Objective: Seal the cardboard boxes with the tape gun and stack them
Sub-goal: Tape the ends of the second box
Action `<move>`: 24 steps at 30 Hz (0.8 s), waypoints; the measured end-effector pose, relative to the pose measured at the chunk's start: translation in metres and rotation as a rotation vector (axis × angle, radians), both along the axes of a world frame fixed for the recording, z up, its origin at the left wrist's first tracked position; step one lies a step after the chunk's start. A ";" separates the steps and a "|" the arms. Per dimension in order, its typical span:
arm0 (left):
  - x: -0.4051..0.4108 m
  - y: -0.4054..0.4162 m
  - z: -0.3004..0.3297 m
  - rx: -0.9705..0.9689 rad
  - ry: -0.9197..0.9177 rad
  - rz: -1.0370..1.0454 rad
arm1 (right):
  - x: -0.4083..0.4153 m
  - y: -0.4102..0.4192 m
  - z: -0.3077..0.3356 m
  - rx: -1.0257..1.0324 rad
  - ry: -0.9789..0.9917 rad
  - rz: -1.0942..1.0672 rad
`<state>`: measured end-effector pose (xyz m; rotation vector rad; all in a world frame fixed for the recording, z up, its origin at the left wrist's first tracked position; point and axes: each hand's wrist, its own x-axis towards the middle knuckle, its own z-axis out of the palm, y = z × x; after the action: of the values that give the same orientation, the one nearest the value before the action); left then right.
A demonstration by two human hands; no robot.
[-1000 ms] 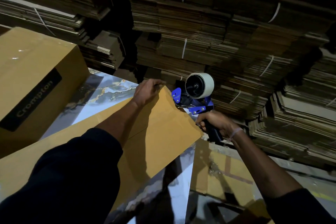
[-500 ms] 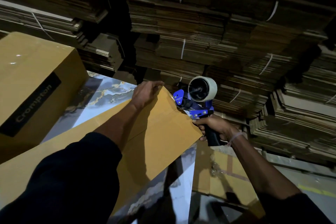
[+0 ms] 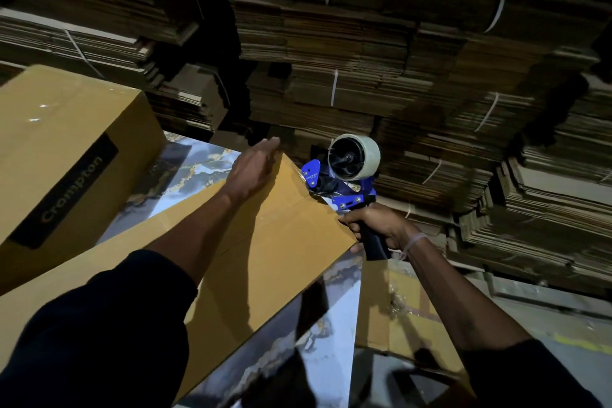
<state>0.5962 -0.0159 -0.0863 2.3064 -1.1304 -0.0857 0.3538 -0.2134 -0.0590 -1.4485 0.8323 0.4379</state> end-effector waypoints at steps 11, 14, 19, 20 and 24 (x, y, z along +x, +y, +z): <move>-0.023 0.004 -0.003 -0.019 -0.137 -0.323 | 0.000 0.003 0.002 0.002 -0.048 0.002; -0.024 0.009 -0.004 -0.002 -0.136 -0.360 | -0.001 0.003 0.002 -0.024 -0.049 -0.001; -0.018 0.011 -0.011 0.001 -0.130 -0.381 | -0.005 0.008 0.008 -0.114 -0.069 0.000; -0.018 0.011 -0.010 -0.004 -0.118 -0.378 | -0.007 0.008 0.011 -0.113 -0.077 -0.002; -0.018 0.010 -0.009 -0.008 -0.079 -0.378 | -0.023 0.010 0.019 -0.112 -0.102 0.026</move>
<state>0.5786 -0.0055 -0.0951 2.0770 -1.5925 -0.1330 0.3309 -0.2034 -0.0403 -1.5736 0.7671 0.3377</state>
